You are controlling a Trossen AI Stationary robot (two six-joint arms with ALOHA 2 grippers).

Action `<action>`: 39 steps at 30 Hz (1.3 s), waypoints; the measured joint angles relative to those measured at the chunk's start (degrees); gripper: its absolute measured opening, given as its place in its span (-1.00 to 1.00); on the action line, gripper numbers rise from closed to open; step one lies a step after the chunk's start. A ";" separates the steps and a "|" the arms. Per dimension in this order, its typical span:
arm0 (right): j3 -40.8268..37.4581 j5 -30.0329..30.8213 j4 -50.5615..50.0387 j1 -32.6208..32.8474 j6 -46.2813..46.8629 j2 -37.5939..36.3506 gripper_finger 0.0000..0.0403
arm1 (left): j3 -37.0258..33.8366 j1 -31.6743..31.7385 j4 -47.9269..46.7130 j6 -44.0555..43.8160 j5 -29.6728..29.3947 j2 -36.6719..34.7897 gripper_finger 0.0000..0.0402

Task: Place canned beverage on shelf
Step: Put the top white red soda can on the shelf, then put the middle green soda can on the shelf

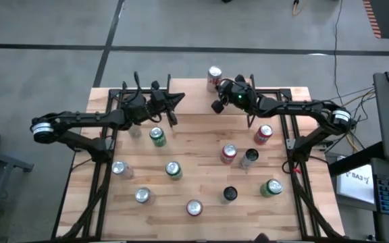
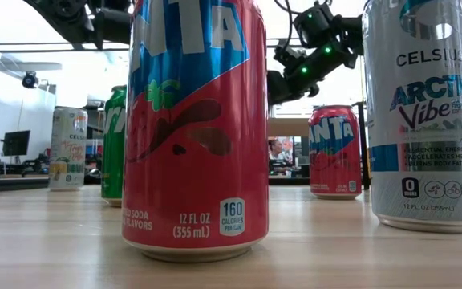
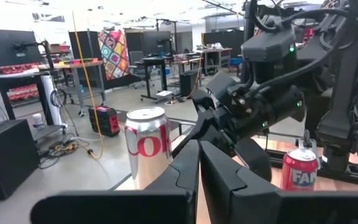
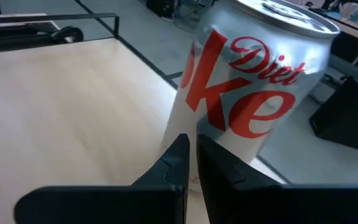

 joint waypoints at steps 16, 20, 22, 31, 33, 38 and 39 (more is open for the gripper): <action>0.00 -0.02 0.44 -1.06 -1.11 0.00 -0.89 | 0.00 0.00 0.43 0.00 -0.42 0.48 -1.00; 0.00 -0.04 0.46 -1.17 -1.11 0.00 -0.89 | 0.00 0.00 0.42 0.00 -0.42 0.50 -1.00; 0.00 -0.04 0.46 -1.17 -1.07 0.00 -0.89 | 0.00 0.00 0.41 0.00 -0.42 0.50 -1.00; -0.09 -1.54 -3.60 -0.65 1.37 -1.67 -0.89 | 0.00 0.00 0.40 -0.91 -0.42 0.52 -1.00; -0.09 -1.57 -6.26 0.09 2.61 -3.40 -0.89 | 0.00 0.00 0.36 -2.15 -0.39 0.52 -1.00; -0.09 -1.70 -13.06 3.71 3.49 -8.55 -0.89 | 0.00 -0.31 0.40 -4.84 1.46 1.59 -1.00; -0.09 -1.70 -13.76 4.72 3.57 -9.70 -0.89 | 0.00 -0.52 0.39 -5.41 1.51 1.91 -1.00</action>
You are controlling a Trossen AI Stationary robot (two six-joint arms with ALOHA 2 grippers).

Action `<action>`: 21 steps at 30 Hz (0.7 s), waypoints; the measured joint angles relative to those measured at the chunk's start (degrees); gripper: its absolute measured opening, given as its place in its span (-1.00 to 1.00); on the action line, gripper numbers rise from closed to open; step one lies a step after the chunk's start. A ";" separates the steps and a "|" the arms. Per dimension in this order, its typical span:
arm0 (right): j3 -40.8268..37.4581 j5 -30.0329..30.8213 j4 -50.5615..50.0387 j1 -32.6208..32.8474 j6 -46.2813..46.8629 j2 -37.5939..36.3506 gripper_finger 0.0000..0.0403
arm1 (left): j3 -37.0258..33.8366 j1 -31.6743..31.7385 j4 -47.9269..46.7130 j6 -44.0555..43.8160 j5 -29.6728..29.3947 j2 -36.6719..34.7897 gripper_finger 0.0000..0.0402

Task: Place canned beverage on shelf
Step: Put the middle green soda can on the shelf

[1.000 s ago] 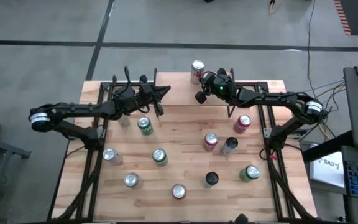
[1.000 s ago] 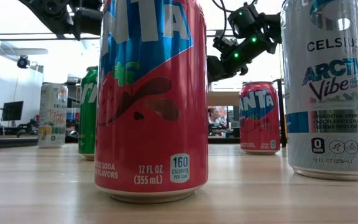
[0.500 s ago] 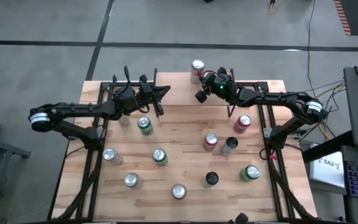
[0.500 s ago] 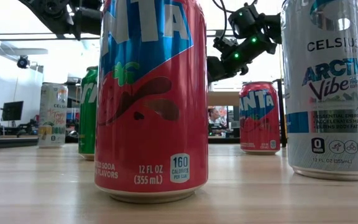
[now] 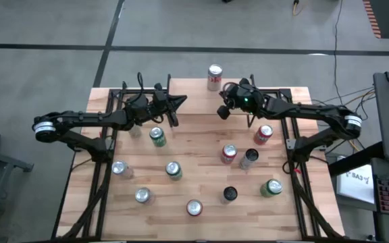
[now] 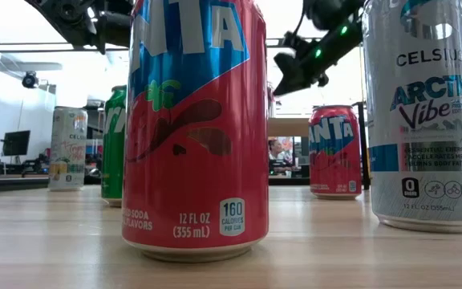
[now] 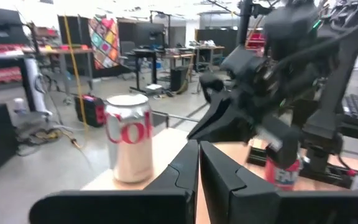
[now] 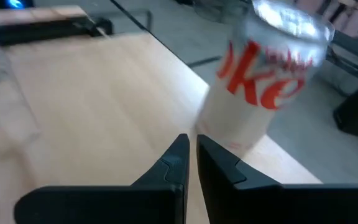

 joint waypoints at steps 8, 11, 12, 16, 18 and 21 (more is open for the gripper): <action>0.00 0.03 -7.37 8.01 2.99 -8.40 -0.89 | 0.00 -4.64 0.61 -2.09 0.04 1.36 -1.00; 0.00 0.04 -9.15 11.52 4.11 -10.51 -0.89 | 0.24 -7.19 0.46 -2.10 0.04 1.36 -1.00; 0.00 0.04 -9.53 12.79 4.38 -11.12 -0.89 | 0.58 -8.06 0.22 -2.11 0.04 1.36 -1.00; 0.00 0.08 -11.09 18.25 5.81 -13.22 -0.89 | 2.07 -11.51 -0.11 -2.01 0.04 1.34 -1.00; 0.00 0.18 -11.99 21.15 6.80 -13.98 -0.89 | 2.91 -13.22 -0.64 -1.57 0.04 1.34 -1.00; -0.02 0.22 -13.53 25.33 7.68 -14.79 -0.89 | 4.27 -15.69 -1.93 -0.75 0.04 1.34 -1.00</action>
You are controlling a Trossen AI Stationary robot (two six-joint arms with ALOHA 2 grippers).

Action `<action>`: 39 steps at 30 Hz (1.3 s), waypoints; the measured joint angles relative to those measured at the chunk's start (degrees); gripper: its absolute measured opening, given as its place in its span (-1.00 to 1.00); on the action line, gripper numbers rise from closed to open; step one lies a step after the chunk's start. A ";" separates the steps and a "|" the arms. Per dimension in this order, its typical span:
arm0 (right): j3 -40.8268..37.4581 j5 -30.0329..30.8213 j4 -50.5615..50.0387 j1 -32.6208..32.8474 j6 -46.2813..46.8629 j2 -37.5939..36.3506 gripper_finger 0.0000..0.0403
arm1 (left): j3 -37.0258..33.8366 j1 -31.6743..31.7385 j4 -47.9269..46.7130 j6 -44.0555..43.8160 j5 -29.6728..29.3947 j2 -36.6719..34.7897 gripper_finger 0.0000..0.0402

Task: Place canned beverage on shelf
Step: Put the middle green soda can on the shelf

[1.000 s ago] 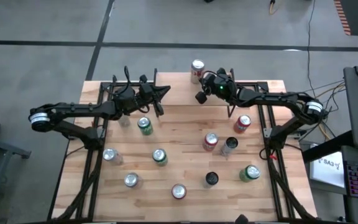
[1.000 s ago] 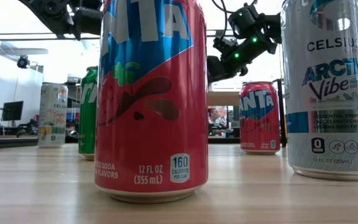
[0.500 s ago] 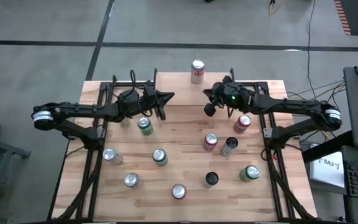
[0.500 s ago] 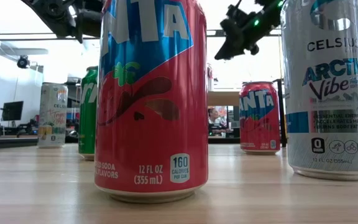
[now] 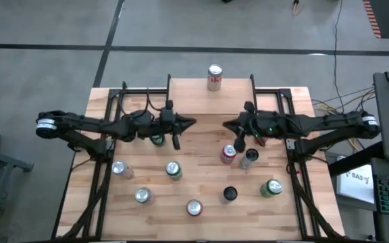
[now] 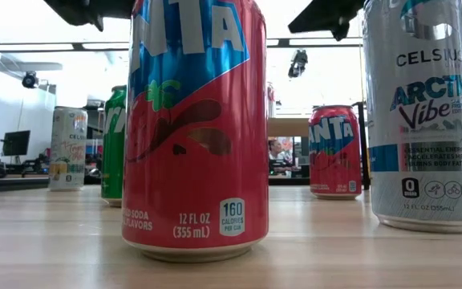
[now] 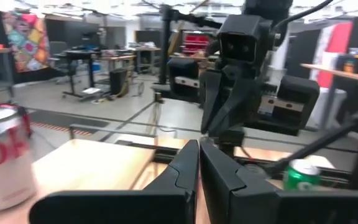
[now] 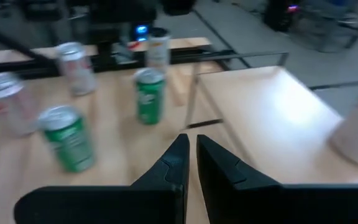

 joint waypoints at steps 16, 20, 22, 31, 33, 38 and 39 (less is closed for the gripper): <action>-0.04 -5.33 -15.33 11.95 12.72 -0.91 -0.89 | 19.90 -8.10 -49.46 -3.87 0.00 0.19 -1.00; -0.04 -9.49 -17.57 12.12 15.24 -0.86 -0.89 | 26.45 -8.81 -68.97 -9.19 0.00 1.76 -1.00; -0.04 -10.87 -18.74 12.12 16.69 -0.86 -0.89 | 29.35 -9.27 -76.55 -11.86 -0.01 2.74 -1.00; -0.04 -13.52 -23.87 12.12 22.31 -0.71 -0.89 | 38.42 -14.43 -94.17 -19.35 8.38 7.22 -1.00; -0.04 -13.15 -23.83 12.12 21.92 -0.71 -0.89 | 38.93 -16.94 -94.59 -19.05 8.97 8.40 -1.00; -0.04 -13.00 -23.77 12.10 21.41 -0.71 -0.89 | 38.88 -21.50 -95.09 -18.58 6.91 11.24 -1.00; -0.04 -13.00 -23.74 12.10 21.41 -0.71 -0.89 | 38.84 -22.09 -95.14 -18.58 6.27 11.67 -1.00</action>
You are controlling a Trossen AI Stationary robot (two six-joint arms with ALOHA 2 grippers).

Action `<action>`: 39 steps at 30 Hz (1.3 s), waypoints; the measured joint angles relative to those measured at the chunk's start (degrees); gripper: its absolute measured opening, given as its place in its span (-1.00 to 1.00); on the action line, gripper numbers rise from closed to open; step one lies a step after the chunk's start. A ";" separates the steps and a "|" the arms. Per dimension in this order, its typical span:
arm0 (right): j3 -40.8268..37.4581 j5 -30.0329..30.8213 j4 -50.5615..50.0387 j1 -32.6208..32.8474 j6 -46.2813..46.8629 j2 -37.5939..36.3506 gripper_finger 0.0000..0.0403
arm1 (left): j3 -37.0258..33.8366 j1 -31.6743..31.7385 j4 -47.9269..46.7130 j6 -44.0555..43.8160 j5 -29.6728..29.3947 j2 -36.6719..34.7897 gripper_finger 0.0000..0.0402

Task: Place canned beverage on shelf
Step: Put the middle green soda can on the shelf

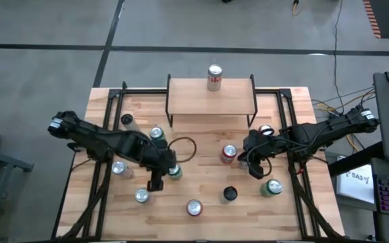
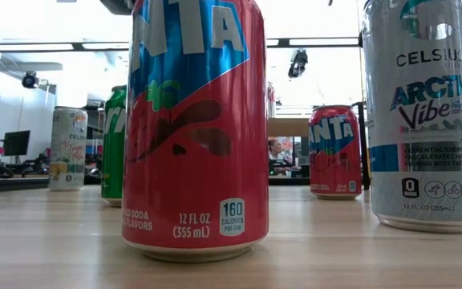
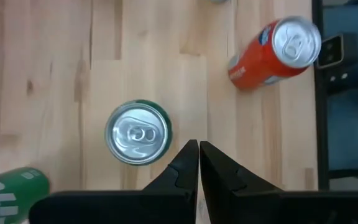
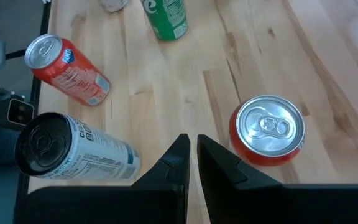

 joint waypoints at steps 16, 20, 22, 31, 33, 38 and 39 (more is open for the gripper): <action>0.00 0.09 0.70 0.00 -0.15 0.00 -0.89 | -0.17 -1.17 -0.35 -2.24 -4.22 4.19 -1.00; 0.00 0.09 0.77 0.00 -0.22 0.00 -0.89 | -0.20 -1.13 -0.48 -2.28 -4.85 5.10 -0.98; 0.00 0.09 0.87 0.00 -0.24 0.00 -0.89 | -0.20 -1.13 -0.61 -2.47 -4.91 5.41 -0.92; 0.00 0.09 0.85 0.00 -0.31 0.00 -0.89 | -0.24 -1.17 -2.03 -3.82 -6.53 7.46 -0.31; 0.00 0.09 0.85 0.00 -0.33 0.00 -0.89 | -0.24 -1.23 -2.64 -4.19 -9.52 7.72 -0.11; 0.00 0.07 0.85 0.00 -0.33 0.00 -0.89 | -0.26 -1.33 -3.43 -4.79 -14.01 7.80 0.35; 0.00 0.07 0.85 0.00 -0.31 0.00 -0.89 | -0.26 -1.35 -3.41 -4.74 -13.95 7.80 0.41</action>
